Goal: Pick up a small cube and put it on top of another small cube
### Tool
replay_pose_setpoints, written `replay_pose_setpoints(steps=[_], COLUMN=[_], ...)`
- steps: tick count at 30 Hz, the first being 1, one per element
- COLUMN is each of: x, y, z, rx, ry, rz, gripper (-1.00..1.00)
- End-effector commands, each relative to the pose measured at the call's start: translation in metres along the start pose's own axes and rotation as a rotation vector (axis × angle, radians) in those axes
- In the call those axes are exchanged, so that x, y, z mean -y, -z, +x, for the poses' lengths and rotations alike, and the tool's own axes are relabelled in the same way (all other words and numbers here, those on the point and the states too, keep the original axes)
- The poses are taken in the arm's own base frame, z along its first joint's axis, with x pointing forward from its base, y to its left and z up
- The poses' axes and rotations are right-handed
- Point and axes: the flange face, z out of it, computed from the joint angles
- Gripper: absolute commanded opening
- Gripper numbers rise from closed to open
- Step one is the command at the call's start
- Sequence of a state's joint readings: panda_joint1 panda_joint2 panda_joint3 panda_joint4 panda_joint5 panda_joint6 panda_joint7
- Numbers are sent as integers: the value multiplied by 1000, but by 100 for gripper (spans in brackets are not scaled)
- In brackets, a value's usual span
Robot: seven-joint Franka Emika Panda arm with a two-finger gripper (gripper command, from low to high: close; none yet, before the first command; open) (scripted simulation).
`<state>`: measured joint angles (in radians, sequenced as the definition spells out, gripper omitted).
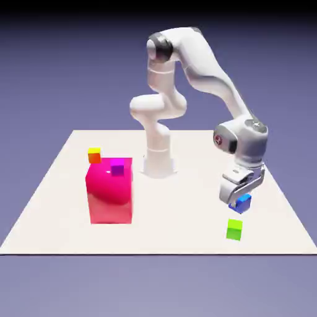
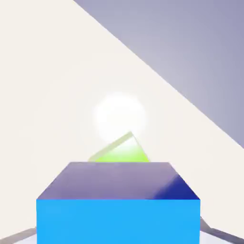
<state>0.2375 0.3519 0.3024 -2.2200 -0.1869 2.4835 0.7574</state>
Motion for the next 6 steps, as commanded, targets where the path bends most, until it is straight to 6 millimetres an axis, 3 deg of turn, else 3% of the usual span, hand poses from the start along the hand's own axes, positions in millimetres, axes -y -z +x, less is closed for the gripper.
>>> replay_pose_setpoints(steps=[1,2,3,4,5,6], x=[0,0,0,0,0,0], y=[-17,-35,-36,-36,-36,-19], z=[0,-1,-1,-1,-1,0], rx=[-1,0,0,0,0,-1], ry=[0,1,1,1,1,0], rz=[-1,-1,-1,-1,-1,-1], gripper=[-100,-100,-100,100,100,100])
